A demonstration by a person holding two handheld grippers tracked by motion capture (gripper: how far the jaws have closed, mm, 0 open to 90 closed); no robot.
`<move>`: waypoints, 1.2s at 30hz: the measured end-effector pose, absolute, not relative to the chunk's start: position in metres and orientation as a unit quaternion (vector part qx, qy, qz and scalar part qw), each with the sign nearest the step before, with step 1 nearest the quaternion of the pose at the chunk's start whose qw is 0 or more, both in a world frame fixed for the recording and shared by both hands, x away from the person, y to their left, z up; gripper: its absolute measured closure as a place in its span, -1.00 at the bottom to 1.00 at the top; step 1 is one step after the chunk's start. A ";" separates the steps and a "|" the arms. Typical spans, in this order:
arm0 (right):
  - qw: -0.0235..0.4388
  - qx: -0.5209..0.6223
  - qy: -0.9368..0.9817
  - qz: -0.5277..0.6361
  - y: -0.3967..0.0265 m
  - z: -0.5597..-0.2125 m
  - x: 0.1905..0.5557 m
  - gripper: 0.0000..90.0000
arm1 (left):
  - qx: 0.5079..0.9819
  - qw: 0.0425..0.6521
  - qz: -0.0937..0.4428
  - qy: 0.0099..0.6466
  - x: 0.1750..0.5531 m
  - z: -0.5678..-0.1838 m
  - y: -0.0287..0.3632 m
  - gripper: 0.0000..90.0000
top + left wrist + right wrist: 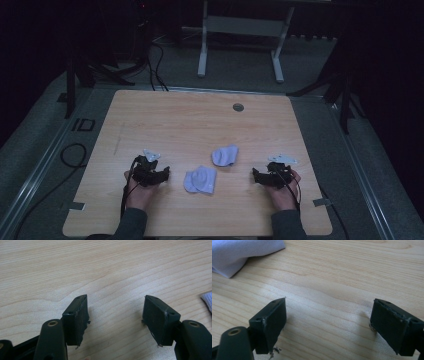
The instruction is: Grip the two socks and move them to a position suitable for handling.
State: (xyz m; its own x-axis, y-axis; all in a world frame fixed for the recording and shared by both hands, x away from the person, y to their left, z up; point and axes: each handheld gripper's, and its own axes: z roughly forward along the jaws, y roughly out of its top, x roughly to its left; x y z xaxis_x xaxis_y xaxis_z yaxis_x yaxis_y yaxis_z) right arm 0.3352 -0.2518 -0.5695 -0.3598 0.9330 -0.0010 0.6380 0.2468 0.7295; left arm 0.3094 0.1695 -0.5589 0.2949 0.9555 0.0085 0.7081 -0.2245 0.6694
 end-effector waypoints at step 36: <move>0.185 0.481 0.793 0.324 -0.230 -0.547 0.312 0.11 | 0.753 0.287 0.215 0.551 0.309 -0.559 0.169 -0.16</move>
